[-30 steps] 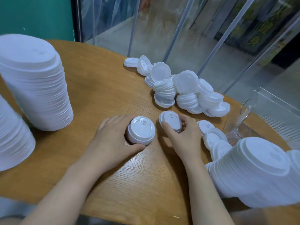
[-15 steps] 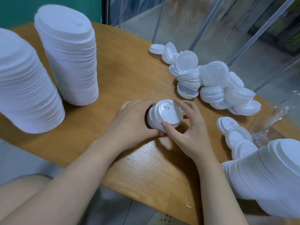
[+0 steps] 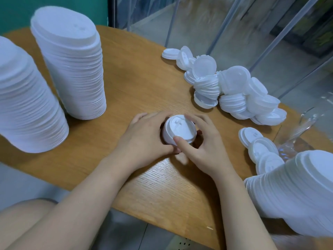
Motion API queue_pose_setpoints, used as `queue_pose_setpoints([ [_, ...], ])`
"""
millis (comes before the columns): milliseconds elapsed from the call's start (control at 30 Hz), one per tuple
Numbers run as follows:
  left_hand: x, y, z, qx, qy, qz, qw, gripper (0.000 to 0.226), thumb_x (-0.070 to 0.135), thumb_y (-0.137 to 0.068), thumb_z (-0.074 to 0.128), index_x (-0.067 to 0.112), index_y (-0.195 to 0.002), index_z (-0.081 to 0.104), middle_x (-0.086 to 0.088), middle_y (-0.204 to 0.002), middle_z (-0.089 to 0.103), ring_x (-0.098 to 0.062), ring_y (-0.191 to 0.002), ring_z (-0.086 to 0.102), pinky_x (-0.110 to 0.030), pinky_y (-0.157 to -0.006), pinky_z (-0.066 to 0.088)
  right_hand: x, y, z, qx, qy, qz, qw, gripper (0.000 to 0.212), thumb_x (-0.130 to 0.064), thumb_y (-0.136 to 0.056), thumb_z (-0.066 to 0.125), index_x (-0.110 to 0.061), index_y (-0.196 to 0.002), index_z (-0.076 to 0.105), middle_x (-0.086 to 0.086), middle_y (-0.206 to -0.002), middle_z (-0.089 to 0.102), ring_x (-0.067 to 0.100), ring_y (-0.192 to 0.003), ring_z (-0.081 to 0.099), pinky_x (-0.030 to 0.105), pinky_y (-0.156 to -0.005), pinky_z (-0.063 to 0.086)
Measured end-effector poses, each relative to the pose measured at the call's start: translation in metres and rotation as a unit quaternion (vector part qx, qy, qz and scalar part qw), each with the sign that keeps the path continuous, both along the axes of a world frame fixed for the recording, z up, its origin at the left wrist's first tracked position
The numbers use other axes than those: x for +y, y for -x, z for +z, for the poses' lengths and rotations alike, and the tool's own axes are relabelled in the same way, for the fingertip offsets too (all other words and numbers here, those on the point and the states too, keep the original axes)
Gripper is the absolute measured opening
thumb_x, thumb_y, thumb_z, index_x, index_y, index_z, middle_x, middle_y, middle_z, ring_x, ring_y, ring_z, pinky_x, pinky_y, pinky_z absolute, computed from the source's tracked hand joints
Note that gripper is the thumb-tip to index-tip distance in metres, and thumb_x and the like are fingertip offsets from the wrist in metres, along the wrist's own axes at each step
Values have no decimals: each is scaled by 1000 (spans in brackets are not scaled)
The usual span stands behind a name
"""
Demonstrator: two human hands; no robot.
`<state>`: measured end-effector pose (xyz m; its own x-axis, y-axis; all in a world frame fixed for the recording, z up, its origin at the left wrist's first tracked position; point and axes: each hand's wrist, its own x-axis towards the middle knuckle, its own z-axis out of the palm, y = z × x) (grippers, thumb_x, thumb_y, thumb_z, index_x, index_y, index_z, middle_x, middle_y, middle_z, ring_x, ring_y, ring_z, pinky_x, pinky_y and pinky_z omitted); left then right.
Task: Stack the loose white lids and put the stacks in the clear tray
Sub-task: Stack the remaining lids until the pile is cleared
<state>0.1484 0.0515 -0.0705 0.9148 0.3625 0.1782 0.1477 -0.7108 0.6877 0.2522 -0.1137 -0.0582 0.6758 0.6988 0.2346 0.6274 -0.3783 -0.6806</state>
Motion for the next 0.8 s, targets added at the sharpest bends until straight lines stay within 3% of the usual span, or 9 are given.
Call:
queue_pose_setpoints([
  [333,1,3,2,11,-15,-15,1000,89,57,-71,82,47,-149,41,22,-148,48,0,-147,26,-20,-118,11,-3,2,-2,24,-1,10,1000,63,-41,-82,78,-22,-140,59,-13,-133,53,7,-130,51,11,-101,39],
  [433,2,2,1,-10,-2,-18,1000,79,62,-72,81,49,-143,48,28,-137,52,5,-137,33,-20,-114,15,-8,2,1,69,-37,-7,997,64,-49,-84,73,-24,-141,58,-12,-136,55,1,-129,52,12,-100,42],
  [500,3,0,0,-37,7,-18,999,71,69,-68,78,49,-132,54,31,-125,58,8,-125,43,-22,-109,22,-7,-7,9,76,-96,-73,990,50,-44,-89,72,-23,-133,63,-7,-133,58,-4,-119,56,10,-91,46],
  [600,4,-4,-4,-38,8,-7,999,73,75,-63,72,49,-128,54,29,-121,61,4,-122,50,-28,-109,28,2,-39,18,-4,-95,-159,983,32,-28,-94,74,-20,-124,67,-4,-124,61,-1,-112,57,11,-87,46],
  [700,4,-5,-6,-32,2,0,999,75,77,-62,71,49,-130,53,30,-119,60,2,-123,49,-35,-113,30,21,-72,21,-109,-37,-174,978,35,-30,-90,74,-14,-120,70,-4,-120,61,16,-116,56,27,-100,44],
  [800,3,-4,-5,-40,5,7,999,75,74,-63,74,50,-130,53,32,-119,58,5,-125,45,-28,-111,25,44,-97,23,-185,-9,-192,964,41,-29,-88,77,-9,-122,69,3,-126,62,23,-120,50,34,-105,41],
])
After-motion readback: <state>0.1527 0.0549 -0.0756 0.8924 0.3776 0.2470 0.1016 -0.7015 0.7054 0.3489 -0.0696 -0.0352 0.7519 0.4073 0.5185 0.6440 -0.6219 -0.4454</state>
